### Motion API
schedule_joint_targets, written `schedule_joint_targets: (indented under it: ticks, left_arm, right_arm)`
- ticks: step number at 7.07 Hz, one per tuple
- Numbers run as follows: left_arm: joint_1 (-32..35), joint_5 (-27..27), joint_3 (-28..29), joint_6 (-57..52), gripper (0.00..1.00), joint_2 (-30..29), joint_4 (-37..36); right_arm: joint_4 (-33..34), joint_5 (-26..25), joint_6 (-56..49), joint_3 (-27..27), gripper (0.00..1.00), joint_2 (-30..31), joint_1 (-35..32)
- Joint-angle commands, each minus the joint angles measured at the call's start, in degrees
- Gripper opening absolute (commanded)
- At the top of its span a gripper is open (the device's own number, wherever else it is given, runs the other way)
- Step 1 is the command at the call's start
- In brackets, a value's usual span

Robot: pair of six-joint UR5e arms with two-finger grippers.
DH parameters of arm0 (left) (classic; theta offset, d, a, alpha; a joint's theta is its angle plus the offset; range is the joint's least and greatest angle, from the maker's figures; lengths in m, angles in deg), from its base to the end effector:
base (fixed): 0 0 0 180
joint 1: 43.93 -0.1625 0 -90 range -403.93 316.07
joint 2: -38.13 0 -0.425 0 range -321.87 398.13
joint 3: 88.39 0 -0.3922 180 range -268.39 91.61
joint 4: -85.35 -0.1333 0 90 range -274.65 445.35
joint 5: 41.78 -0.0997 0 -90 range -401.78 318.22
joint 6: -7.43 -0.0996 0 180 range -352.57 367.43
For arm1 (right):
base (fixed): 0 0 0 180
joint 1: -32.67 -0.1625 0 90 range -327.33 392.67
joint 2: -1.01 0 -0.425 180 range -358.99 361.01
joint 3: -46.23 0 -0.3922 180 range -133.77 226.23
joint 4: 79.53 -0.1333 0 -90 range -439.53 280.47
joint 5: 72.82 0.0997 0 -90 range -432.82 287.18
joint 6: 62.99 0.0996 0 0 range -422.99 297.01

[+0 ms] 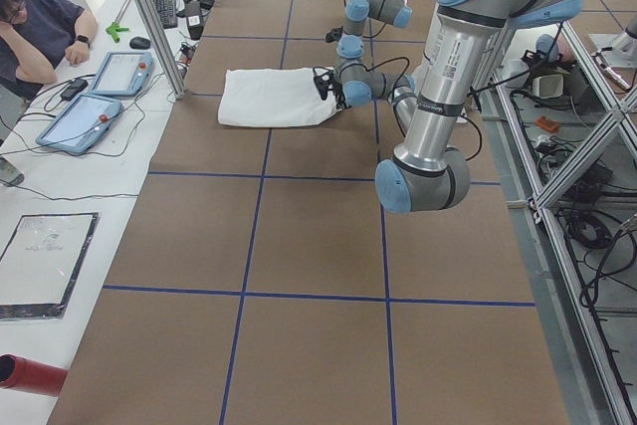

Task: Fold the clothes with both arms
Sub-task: 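Grasp the shirt's near corners with both grippers, then lift the near edge with both grippers and fold it farther from the robot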

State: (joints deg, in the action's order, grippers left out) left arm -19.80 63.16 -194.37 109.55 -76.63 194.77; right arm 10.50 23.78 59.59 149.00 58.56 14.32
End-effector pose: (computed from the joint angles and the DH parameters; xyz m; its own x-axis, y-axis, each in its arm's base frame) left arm 0.5111 -0.3469 0.2539 0.4039 -0.4032 -0.8211 0.2820 0.9088 -0.3075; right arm -0.5736 -0.3186 0.2417 0.4369 0.7085 0.5542 -0.5585 0.6967 -0.4503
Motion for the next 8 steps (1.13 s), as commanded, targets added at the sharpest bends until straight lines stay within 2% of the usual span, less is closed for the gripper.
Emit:
schedule_joint_targets:
  ticks: [1,2,4,5,6,8]
  left_arm:
    - [-0.05,0.45,-2.99,0.09,0.0,0.5,-0.26]
    - [-0.57,0.71,-6.4,0.09,0.0,0.85,-0.52]
    - [-1.1,8.33,-14.04,0.53,0.0,1.65,-8.74]
    - [-3.28,9.4,-18.25,0.7,0.0,2.08,-13.05]
    - [-4.95,9.5,-21.17,0.88,0.0,2.17,-16.14]
    - [-6.02,9.5,-20.85,0.88,0.0,1.74,-16.34]
  right_arm:
    - [0.24,4.18,0.03,4.53,0.0,2.04,-0.38]
    - [0.76,6.91,-0.06,7.68,0.0,2.91,-0.29]
    - [0.77,16.2,-0.15,13.04,0.0,6.16,-0.29]
    - [0.86,18.78,-0.15,15.42,0.0,6.7,-0.11]
    - [0.77,18.89,-0.24,18.05,0.0,7.05,1.02]
    - [0.6,17.67,-1.55,17.21,0.0,6.62,0.77]
